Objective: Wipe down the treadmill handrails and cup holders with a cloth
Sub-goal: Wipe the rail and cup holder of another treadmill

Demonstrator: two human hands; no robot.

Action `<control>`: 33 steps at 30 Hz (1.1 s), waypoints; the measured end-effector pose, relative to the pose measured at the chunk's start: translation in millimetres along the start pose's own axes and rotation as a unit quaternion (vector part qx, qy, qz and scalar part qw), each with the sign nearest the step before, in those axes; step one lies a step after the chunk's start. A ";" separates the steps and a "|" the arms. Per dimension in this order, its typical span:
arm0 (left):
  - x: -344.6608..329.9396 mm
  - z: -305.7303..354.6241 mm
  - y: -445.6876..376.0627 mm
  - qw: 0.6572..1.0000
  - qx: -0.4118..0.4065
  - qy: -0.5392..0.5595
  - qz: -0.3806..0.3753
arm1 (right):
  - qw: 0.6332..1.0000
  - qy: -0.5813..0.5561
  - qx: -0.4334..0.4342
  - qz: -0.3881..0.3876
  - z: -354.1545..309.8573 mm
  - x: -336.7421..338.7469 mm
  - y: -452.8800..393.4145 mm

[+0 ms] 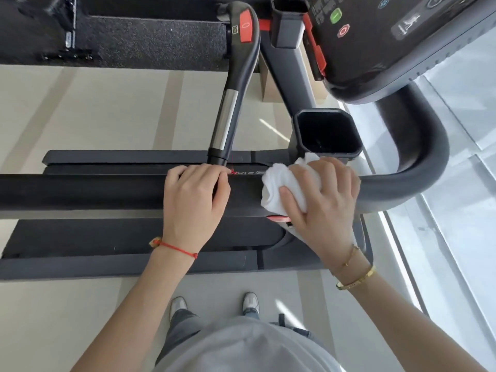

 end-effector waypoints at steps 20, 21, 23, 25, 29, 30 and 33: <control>10.5 -8.5 2.6 1.000 -0.009 -0.009 0.027 | 0.979 -0.058 0.156 -0.114 -62.5 -17.9 -24.8; 14.6 -13.5 3.4 0.999 -0.005 -0.018 0.031 | 0.978 -0.057 0.161 -0.117 -63.6 -18.1 -24.8; 23.2 -25.4 5.7 0.999 0.005 -0.026 0.033 | 0.977 -0.055 0.167 -0.118 -55.0 -14.7 -22.6; 29.8 -38.8 8.7 0.999 0.014 -0.024 0.025 | 0.978 -0.051 0.159 -0.124 -39.3 -11.7 -18.9; 44.4 -64.4 14.6 0.999 0.034 -0.026 0.018 | 0.982 -0.035 0.121 -0.141 -30.5 -13.6 -22.4; 48.8 -70.5 15.2 0.999 0.037 -0.025 0.017 | 0.982 -0.032 0.117 -0.145 -37.5 -14.8 -25.5; 60.5 -86.1 16.9 0.999 0.044 -0.022 0.016 | 0.977 -0.035 0.150 -0.144 -90.8 -19.6 -33.0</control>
Point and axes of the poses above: each hand's wrist, its own y-axis away from the middle knuckle, its own x-axis out of the back of the hand, z = x × y, the point moved 10 cm from there along -y, towards the middle knuckle, and after that the axes turned 10 degrees about y, right-handed, at the moved point
